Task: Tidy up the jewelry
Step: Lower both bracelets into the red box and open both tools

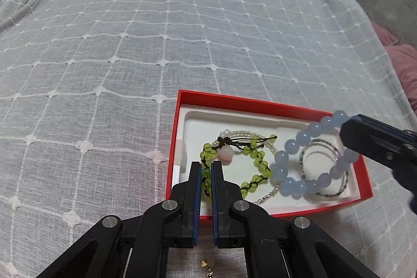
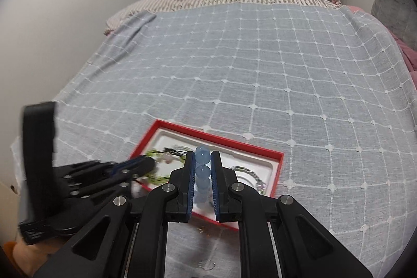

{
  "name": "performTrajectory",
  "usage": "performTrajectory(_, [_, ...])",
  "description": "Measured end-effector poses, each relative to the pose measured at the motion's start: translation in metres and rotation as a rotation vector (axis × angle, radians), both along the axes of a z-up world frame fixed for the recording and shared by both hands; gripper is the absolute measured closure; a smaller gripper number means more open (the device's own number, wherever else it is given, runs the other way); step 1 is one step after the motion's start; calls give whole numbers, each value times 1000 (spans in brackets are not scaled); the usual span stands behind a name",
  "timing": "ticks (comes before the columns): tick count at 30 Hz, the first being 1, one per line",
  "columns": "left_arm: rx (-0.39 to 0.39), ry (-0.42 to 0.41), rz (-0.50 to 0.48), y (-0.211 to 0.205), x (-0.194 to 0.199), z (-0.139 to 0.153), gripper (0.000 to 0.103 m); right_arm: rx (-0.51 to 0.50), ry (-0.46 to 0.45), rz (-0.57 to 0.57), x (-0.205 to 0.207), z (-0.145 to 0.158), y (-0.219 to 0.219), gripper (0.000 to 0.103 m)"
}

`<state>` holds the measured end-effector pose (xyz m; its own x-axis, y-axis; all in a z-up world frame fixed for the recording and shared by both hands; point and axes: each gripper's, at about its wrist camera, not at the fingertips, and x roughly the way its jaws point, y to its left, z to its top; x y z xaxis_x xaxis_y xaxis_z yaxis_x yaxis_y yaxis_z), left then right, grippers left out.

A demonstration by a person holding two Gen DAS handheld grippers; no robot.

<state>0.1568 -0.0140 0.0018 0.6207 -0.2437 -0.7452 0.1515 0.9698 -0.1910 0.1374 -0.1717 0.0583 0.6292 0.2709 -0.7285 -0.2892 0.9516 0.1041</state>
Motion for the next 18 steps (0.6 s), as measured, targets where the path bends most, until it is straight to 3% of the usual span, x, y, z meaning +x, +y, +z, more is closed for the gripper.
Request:
performTrajectory(7, [39, -8, -6, -5, -1, 2, 100, -80, 33, -50, 11, -20, -12, 91])
performTrajectory(11, [21, -8, -19, -6, -3, 4, 82, -98, 41, -69, 12, -21, -18, 89])
performTrajectory(13, [32, -12, -31, -10, -5, 7, 74, -95, 42, -69, 10, -18, -20, 82])
performTrajectory(15, [47, -20, -39, -12, -8, 9, 61, -94, 31, -68, 6, -13, -22, 63])
performTrajectory(18, [49, -23, -45, -12, -14, 14, 56, -85, 14, -69, -3, -3, -25, 59])
